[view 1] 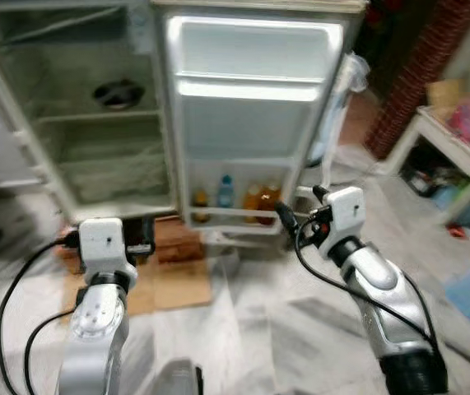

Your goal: Restocking fridge

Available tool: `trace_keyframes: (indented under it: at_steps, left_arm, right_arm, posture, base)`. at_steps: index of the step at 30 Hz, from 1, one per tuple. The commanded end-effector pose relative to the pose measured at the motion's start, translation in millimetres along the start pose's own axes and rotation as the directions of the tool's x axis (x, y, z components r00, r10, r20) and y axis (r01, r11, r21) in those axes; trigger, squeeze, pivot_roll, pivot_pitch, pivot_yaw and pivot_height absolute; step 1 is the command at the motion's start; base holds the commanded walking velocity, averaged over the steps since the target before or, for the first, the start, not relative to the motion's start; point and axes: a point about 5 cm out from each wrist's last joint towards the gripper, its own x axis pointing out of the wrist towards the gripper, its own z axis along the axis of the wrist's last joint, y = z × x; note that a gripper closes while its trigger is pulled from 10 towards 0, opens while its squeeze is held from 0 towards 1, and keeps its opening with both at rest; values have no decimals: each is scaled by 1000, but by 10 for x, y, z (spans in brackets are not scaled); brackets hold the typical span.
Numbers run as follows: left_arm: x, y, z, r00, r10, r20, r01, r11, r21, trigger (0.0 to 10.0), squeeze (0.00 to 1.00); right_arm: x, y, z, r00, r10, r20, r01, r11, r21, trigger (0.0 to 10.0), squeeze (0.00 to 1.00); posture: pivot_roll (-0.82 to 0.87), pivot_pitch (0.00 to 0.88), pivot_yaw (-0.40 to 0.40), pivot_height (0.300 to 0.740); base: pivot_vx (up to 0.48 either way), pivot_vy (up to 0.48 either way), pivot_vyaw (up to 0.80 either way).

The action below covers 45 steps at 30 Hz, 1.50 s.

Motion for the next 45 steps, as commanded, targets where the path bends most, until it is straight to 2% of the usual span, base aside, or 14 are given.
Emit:
trace_keyframes:
  at_steps: [1, 2, 3, 4, 5, 6, 7, 8, 17, 19, 23, 34, 39, 45]
  left_arm:
    - [-24, 8, 7, 1000, -13, 13, 13, 1000, -13, 10000, 0]
    - [-26, 14, 0, 1000, -9, 10, 9, 1000, -9, 10000, 0]
    - [-26, 12, -15, 1000, -13, 5, 13, 1000, -6, 10000, 0]
    - [-25, 7, -21, 1000, -18, 2, 18, 1000, -7, 10000, 0]
    - [-24, -4, -25, 1000, -26, 5, 26, 1000, -3, 10000, 0]
    - [-24, -9, -23, 1000, -28, 9, 28, 1000, 0, 10000, 0]
    - [-21, -16, -20, 999, -33, 13, 33, 999, 4, 10000, 0]
    - [-14, -21, -17, 999, -35, 17, 35, 999, 2, 10000, 0]
    - [33, -18, 28, 999, -20, 43, 22, 998, -51, 10000, 0]
    - [57, -94, 20, 998, -49, 47, 51, 998, -39, 10000, 0]
    - [62, -104, 34, 997, -55, 52, 58, 997, -42, 10000, 0]
    - [46, -128, 5, 999, -34, 39, 35, 999, -40, 10000, 0]
    - [45, -121, -4, 999, -23, 34, 25, 998, -56, 10000, 0]
    - [39, -117, -10, 999, -17, 31, 19, 998, -63, 10000, 0]
  right_arm:
    - [14, -117, 64, 997, -80, 1, 80, 997, -11, 10000, 1000]
    - [4, -118, 64, 997, -80, 2, 80, 997, -13, 10000, 1000]
    - [-17, -112, 57, 997, -76, -2, 76, 997, -18, 10000, 808]
    - [-26, -107, 51, 997, -74, -6, 73, 997, -21, 10000, 808]
    - [-35, -87, 32, 998, -65, -13, 65, 998, -11, 10000, 412]
    - [-35, -74, 22, 998, -61, -15, 61, 998, 0, 10000, 412]
    - [-27, -54, 5, 998, -54, -18, 54, 999, 5, 10000, 102]
    - [-5, -31, -28, 998, -63, -22, 63, 998, 28, 10000, 0]
    - [125, 96, -47, 988, -152, 12, 148, 974, 169, 10000, 0]
    - [166, 234, -73, 993, -118, 30, 112, 982, 155, 10000, 0]
    - [199, 281, -21, 995, -80, 57, 72, 989, 133, 10000, 0]
    - [253, 218, 27, 994, -78, 77, 68, 990, 124, 10000, 0]
    - [246, 215, 18, 994, -74, 76, 63, 989, 131, 10000, 0]
    - [130, 224, -77, 999, -24, 39, 19, 993, 113, 10000, 0]
  posture:
    - [46, 55, -7, 740]
    - [47, 51, -8, 740]
    - [50, 41, -11, 740]
    - [50, 41, -11, 740]
    - [52, 29, -19, 740]
    - [52, 29, -19, 740]
    - [54, 25, -22, 740]
    - [55, 19, -24, 740]
    - [75, 19, -27, 740]
    - [79, 23, -19, 740]
    - [74, 24, -19, 740]
    - [75, 40, -37, 740]
    - [73, 41, -40, 740]
    - [67, 44, -44, 740]
  base:
    - [0, 0, 0]
    - [0, 0, 0]
    - [289, 0, 0]
    - [289, 0, 0]
    - [334, 0, 0]
    - [334, 0, 0]
    - [375, 0, 0]
    - [386, 0, 0]
    - [450, 0, 49]
    - [467, 0, 575]
    - [458, 0, 584]
    - [436, -71, 710]
    - [157, -364, 0]
    - [0, 0, 0]
